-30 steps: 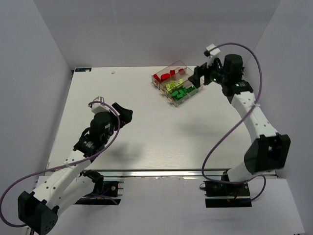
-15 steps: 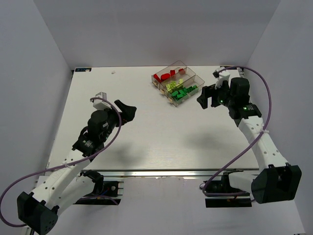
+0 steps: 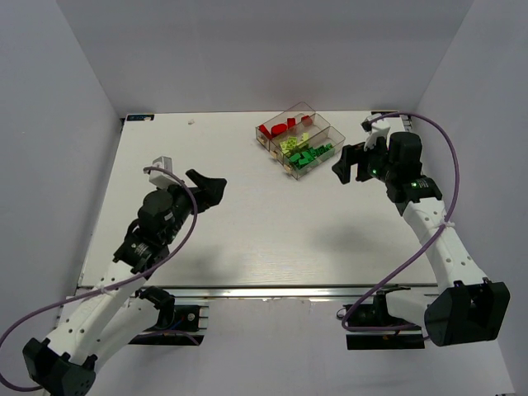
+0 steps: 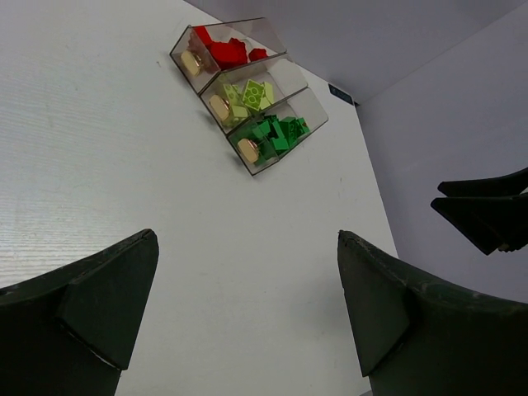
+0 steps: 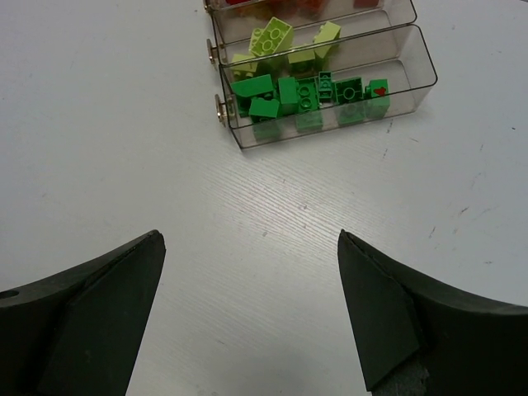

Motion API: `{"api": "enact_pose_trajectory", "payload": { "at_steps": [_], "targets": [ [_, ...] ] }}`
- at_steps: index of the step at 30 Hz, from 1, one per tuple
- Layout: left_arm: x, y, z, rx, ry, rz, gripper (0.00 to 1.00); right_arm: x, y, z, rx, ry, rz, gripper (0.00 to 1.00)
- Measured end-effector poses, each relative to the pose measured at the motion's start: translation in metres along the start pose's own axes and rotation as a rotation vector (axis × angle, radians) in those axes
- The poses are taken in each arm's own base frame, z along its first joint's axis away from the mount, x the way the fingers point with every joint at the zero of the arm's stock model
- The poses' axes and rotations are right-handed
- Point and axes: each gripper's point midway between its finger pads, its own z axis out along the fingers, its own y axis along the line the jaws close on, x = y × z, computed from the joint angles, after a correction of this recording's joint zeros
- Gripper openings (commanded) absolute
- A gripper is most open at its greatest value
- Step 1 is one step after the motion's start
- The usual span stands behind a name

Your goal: Sort the legos into containers by color

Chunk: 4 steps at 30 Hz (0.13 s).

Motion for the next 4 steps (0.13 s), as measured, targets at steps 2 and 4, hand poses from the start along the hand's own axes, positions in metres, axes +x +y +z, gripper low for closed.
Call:
{"api": "enact_pose_trajectory", "payload": {
  "at_steps": [2,4],
  "targets": [
    [-0.0022,-0.0011,-0.0033,0.005,-0.006,-0.002,0.98,0.0003,-0.0014,0.0,0.009,0.001,0.004,0.89],
    [-0.0029,-0.0013,-0.0055,0.006,-0.008,-0.004,0.98,0.0015,-0.0024,0.0003,0.015,0.003,0.007,0.89]
  ]
}}
